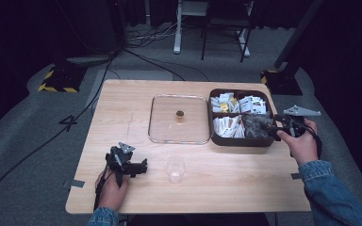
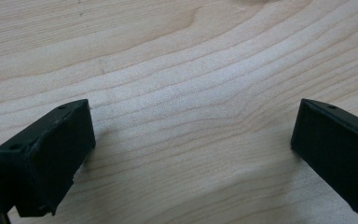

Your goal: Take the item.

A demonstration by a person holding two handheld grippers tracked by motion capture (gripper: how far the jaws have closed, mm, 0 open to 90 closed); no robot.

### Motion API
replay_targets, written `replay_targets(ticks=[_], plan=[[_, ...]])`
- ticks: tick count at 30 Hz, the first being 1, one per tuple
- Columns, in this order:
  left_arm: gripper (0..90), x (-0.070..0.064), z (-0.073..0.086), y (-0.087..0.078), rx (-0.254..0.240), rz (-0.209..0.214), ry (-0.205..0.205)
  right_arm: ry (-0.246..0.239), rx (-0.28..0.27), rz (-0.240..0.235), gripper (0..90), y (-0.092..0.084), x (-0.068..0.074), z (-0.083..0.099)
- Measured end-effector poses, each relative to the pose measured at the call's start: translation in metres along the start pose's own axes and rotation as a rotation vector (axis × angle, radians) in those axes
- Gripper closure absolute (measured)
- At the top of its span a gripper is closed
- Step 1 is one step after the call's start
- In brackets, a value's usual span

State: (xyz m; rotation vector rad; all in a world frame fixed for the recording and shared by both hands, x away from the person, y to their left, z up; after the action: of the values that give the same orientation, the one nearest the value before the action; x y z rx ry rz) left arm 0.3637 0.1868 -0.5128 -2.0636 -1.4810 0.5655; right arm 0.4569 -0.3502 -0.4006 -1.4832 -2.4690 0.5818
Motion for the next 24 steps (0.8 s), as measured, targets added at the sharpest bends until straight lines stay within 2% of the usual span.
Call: replay_targets(ticks=[2,7,15,18,24], plan=[[0.0,0.000,0.000,0.000,0.000,0.000,0.000,-0.019,0.022,0.017,24.2,0.008,-0.006,0.000],[0.0,0.000,0.000,0.000,0.000,0.000,0.000,-0.021,0.036,0.029,24.9,0.018,-0.010,0.000],[0.0,0.000,0.000,0.000,0.000,0.001,0.001,0.020,0.061,0.050,26.2,0.038,-0.019,0.009],[0.0,0.000,0.000,0.000,0.001,0.001,0.000,0.032,0.074,0.044,29.5,0.042,-0.018,0.012],[0.0,0.000,0.000,0.000,0.001,0.001,0.000,0.010,0.107,0.036,35.1,0.051,-0.013,0.015]])
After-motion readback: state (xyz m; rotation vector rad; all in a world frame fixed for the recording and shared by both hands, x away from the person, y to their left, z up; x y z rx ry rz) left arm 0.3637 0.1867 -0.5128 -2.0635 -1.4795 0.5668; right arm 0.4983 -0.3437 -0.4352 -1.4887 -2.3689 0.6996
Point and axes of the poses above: each handheld gripper's, and its own axes: y roughly forward along the jaws, z roughly out of its underside, x roughly to its left, the point moved 1 cm from there along y, roughly forward along the jaws, and after that the axes turned 9 degrees about -x, right-handed, at the moved point
